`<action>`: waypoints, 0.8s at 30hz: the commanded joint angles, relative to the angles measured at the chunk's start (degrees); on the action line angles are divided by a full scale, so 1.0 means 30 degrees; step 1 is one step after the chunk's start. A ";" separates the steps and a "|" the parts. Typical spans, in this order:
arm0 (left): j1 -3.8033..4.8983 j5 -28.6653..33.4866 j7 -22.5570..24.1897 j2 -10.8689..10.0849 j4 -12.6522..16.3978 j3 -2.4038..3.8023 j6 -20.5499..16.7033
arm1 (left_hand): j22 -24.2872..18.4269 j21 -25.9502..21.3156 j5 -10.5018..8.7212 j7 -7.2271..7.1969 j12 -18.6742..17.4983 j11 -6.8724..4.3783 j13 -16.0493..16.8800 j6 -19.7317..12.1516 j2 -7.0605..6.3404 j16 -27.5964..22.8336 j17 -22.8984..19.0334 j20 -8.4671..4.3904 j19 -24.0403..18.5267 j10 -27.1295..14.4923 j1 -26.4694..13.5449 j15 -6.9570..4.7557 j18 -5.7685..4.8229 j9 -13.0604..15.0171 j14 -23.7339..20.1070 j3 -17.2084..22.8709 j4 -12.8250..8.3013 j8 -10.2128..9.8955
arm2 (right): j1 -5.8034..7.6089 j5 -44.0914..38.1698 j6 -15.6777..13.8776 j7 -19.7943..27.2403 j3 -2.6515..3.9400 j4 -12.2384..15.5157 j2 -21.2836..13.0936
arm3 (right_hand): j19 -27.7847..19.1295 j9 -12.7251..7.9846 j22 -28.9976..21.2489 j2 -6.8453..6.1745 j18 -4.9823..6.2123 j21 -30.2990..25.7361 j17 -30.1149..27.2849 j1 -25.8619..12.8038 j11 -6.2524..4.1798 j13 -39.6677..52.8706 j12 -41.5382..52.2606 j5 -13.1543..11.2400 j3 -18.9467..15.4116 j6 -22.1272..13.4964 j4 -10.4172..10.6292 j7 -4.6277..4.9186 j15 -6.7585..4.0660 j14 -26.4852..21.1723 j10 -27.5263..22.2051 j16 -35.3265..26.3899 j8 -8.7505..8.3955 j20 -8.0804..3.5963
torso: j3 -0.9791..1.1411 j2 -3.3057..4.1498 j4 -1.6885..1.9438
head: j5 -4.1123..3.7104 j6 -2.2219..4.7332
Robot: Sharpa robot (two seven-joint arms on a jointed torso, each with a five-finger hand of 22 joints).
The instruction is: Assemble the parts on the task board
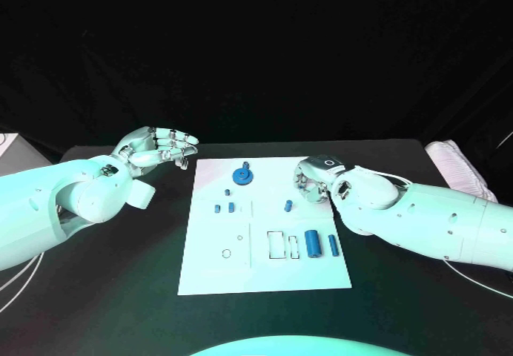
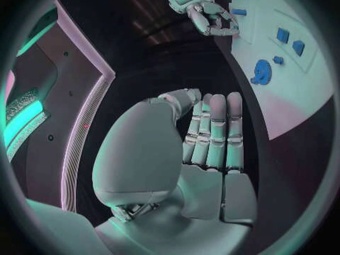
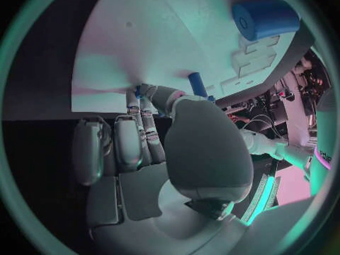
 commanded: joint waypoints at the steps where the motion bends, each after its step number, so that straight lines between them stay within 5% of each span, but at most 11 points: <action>1: 0.0018 -0.0149 0.0098 0.0024 0.0038 0.0018 0.0075 | 0.0012 -0.0003 0.0003 0.0001 0.0087 -0.0040 0.0026 0.0066 0.0105 -0.0069 -0.0019 -0.0114 0.0045 -0.0033 0.0115 -0.0090 0.0296 -0.0016 -0.0017 0.0047 -0.0111 0.0107 | -0.0287 -0.0329 -0.0215 -0.0391 -0.0195 0.0109 -0.0016 | 0.0165 0.0026 0.0378 0.0472 -0.0358 0.0149 -0.0029 0.0327 -0.0658 0.0492 0.0058 0.0060 0.0563 0.0115 -0.0415 0.0027 -0.0120 0.0754 0.0803 0.0108 0.0036 -0.0152 | -0.0003 -0.0003 0.0008 | -0.0008 0.0003; 10: 0.0017 -0.0155 0.0061 0.0049 -0.0031 0.0018 -0.0050 | 0.0019 0.0009 0.0009 0.0003 0.0095 -0.0038 0.0026 0.0065 0.0108 -0.0073 -0.0020 -0.0120 0.0054 -0.0046 0.0132 -0.0094 0.0297 -0.0026 -0.0006 0.0046 -0.0137 0.0110 | -0.0236 -0.0283 -0.1958 -0.0347 -0.0103 0.0793 -0.0470 | 0.0239 0.0109 0.0627 0.0428 -0.0407 0.0373 -0.0012 0.0215 -0.0667 0.0539 0.0022 0.0048 0.0721 0.0160 -0.0564 0.0019 -0.0127 0.0766 0.0884 0.0197 0.0067 -0.0158 | -0.0017 -0.0023 0.0003 | 0.0011 0.0037; 24: 0.0016 -0.0084 0.0025 0.0112 -0.0163 0.0018 -0.0137 | 0.0030 0.0029 0.0020 0.0024 0.0085 -0.0017 0.0014 0.0035 0.0106 -0.0085 -0.0023 -0.0126 0.0067 -0.0120 0.0124 -0.0088 0.0293 -0.0052 0.0010 0.0037 -0.0159 0.0099 | 0.0404 0.0647 -0.3142 -0.0068 0.0205 0.3017 -0.1925 | 0.0272 0.0149 0.0739 0.0406 -0.0430 0.0473 0.0031 0.0154 -0.0674 0.0561 0.0008 0.0042 0.0776 0.0188 -0.0620 0.0015 -0.0131 0.0777 0.0928 0.0269 0.0084 -0.0160 | -0.0017 -0.0023 -0.0009 | 0.0052 0.0120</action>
